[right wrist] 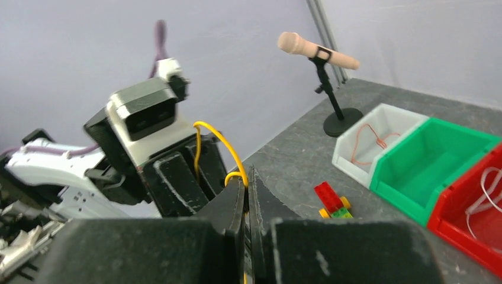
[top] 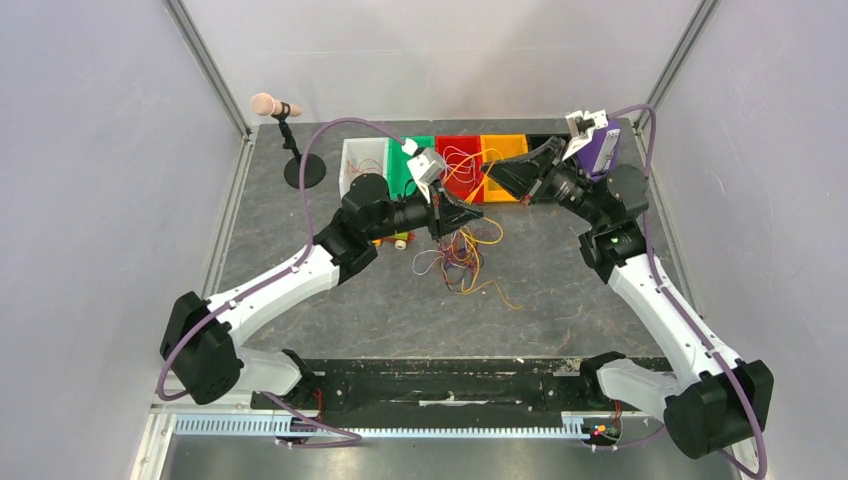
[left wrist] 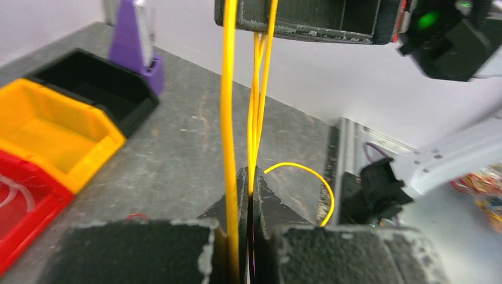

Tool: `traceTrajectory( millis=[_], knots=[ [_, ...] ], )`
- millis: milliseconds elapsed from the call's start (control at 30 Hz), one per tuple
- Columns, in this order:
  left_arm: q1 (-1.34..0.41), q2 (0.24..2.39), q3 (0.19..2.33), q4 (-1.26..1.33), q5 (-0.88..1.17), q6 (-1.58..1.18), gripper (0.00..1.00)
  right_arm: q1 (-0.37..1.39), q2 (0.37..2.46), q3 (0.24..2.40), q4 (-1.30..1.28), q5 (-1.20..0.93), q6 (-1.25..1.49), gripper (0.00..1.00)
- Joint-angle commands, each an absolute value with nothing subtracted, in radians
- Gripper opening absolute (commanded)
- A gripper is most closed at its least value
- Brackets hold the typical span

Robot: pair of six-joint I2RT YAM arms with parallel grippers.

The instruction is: Untangle the cables

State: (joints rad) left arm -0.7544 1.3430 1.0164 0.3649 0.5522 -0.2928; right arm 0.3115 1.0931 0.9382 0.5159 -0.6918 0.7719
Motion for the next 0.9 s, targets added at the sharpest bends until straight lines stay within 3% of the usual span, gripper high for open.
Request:
traceTrajectory(
  millis=[0,167,333,533,700,867],
  knots=[
    [-0.757,1.295,0.994,0.062,0.304,-0.118,0.02,0.223,1.073,1.118,0.401,-0.408,0.724,0.0],
    [-0.801,1.262,0.996,0.042,-0.064,0.255,0.02,0.198,1.08,1.14,-0.009,-0.299,0.719,0.0],
    [-0.828,1.279,0.948,0.183,-0.241,0.618,0.02,0.198,1.13,1.189,-0.3,-0.189,0.693,0.0],
    [-0.836,1.233,0.83,0.393,-0.248,1.01,0.02,0.198,1.249,1.317,-0.676,-0.053,0.65,0.0],
    [-0.878,1.214,0.759,0.597,-0.174,1.311,0.02,0.211,1.236,1.153,-0.704,-0.144,0.65,0.0],
    [-0.96,1.196,0.665,0.767,0.067,1.671,0.02,0.222,1.26,1.001,-0.73,-0.266,0.693,0.0]
  ],
)
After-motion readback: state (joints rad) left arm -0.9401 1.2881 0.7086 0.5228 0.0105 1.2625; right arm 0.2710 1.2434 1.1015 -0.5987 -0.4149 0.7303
